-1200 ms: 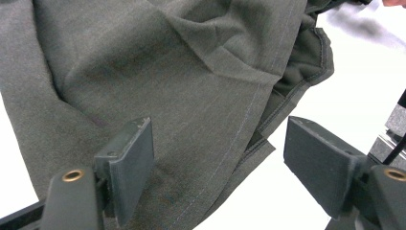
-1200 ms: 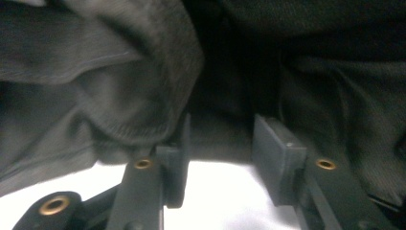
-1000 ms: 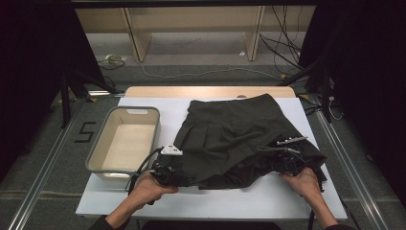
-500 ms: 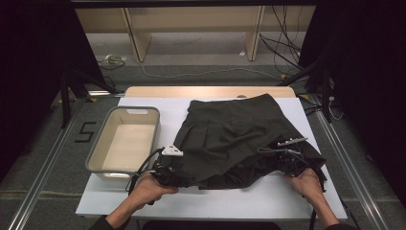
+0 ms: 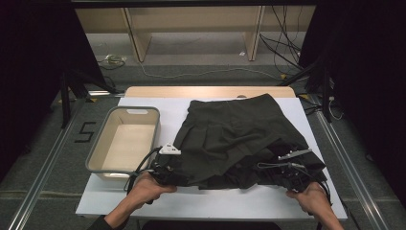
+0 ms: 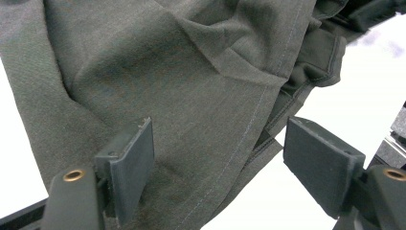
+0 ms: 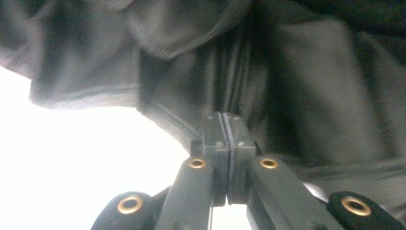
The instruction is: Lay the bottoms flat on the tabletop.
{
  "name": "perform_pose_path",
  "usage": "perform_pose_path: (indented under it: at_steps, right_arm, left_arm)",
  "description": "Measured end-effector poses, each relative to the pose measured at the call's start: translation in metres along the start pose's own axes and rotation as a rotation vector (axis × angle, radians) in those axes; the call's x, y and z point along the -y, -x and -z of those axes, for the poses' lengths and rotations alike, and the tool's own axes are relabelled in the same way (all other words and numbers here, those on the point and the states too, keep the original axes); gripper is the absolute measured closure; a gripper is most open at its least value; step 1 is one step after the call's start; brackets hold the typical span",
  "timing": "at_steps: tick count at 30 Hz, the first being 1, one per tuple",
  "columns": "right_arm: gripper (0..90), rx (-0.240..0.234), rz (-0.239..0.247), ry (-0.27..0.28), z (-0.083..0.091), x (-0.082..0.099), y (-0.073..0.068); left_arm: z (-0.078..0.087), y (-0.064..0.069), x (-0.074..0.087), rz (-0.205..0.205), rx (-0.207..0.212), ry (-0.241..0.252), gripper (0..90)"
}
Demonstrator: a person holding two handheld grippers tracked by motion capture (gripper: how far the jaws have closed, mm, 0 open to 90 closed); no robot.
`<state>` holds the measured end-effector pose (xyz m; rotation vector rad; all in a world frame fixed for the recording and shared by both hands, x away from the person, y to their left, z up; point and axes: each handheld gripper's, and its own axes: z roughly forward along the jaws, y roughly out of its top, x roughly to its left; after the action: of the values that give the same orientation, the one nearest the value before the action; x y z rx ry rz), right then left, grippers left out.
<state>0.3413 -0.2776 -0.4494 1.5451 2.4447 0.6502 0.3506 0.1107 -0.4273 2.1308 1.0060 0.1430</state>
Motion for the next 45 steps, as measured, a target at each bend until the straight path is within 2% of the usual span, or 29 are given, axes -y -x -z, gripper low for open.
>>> perform_pose_path:
  at_steps: [3, 9, 11, 12, 13, 14, 17, 20, 23, 26, 29, 31, 33, 35, 37, 40, 42, 45]
  right_arm:
    - [90.0, -0.027, 0.021, 0.0, 0.006, 0.009, -0.01]
    - [90.0, -0.066, -0.003, 0.033, 0.019, 0.02, -0.018]
    - [87.8, -0.066, -0.007, 0.046, 0.02, 0.02, -0.019]
    - [82.5, -0.064, -0.018, 0.055, 0.02, 0.019, -0.017]
    - [71.6, -0.074, -0.032, 0.065, 0.021, 0.018, -0.013]
    - [68.1, -0.069, -0.048, 0.078, 0.023, 0.019, -0.007]
    - [67.8, 0.014, -0.091, 0.109, 0.032, 0.023, 0.012]
    - [68.8, 0.068, -0.126, 0.098, 0.035, 0.03, 0.029]
    - [67.3, 0.089, -0.149, 0.078, 0.033, 0.034, 0.037]
    - [60.8, 0.095, -0.182, 0.084, 0.033, 0.034, 0.043]
    - [64.8, 0.101, -0.184, 0.1, 0.032, 0.031, 0.046]
    - [66.8, 0.131, -0.179, 0.102, 0.03, 0.028, 0.05]
    - [66.7, 0.16, -0.196, 0.124, 0.032, 0.026, 0.056]
    - [66.2, 0.165, -0.224, 0.169, 0.039, 0.024, 0.061]
    - [64.2, 0.166, -0.222, 0.194, 0.044, 0.024, 0.061]
    - [64.5, 0.154, -0.207, 0.193, 0.042, 0.022, 0.06]
    - [64.6, 0.13, -0.197, 0.185, 0.038, 0.018, 0.059]
    - [62.9, 0.126, -0.172, 0.171, 0.032, 0.011, 0.057]
  left_arm:
    - [-0.001, 0.0, -0.001, 0.001, 0.001, 0.0, 25.5]
    - [-0.001, 0.001, 0.0, 0.0, 0.001, -0.001, 25.5]
    - [-0.001, 0.0, 0.0, 0.0, -0.001, -0.006, 25.5]
    - [-0.002, 0.0, 0.001, 0.002, -0.003, -0.007, 25.5]
    - [-0.002, 0.0, 0.0, 0.002, -0.003, -0.007, 25.5]
    - [-0.001, 0.0, 0.0, 0.0, -0.002, -0.005, 25.5]
    - [-0.001, 0.001, 0.0, -0.005, 0.001, -0.002, 25.5]
    - [-0.001, 0.001, -0.001, -0.004, 0.0, -0.003, 25.5]
    - [-0.001, 0.001, 0.0, -0.005, -0.002, -0.004, 25.5]
    - [-0.001, 0.001, -0.001, -0.003, -0.001, -0.001, 25.5]
    - [-0.003, 0.001, -0.001, -0.009, 0.003, -0.011, 25.5]
    - [-0.003, 0.002, -0.001, -0.013, 0.002, -0.012, 25.5]
    - [-0.003, 0.002, -0.001, -0.014, 0.003, -0.008, 25.5]
    - [-0.002, 0.001, -0.002, -0.014, 0.002, -0.008, 25.5]
    - [-0.003, 0.0, -0.002, -0.01, 0.0, -0.007, 25.5]
    - [-0.003, -0.001, -0.001, -0.013, 0.0, -0.017, 25.5]
    - [-0.004, 0.0, -0.001, -0.012, 0.001, -0.016, 25.5]
    - [-0.005, 0.001, -0.001, -0.018, 0.001, -0.02, 25.5]
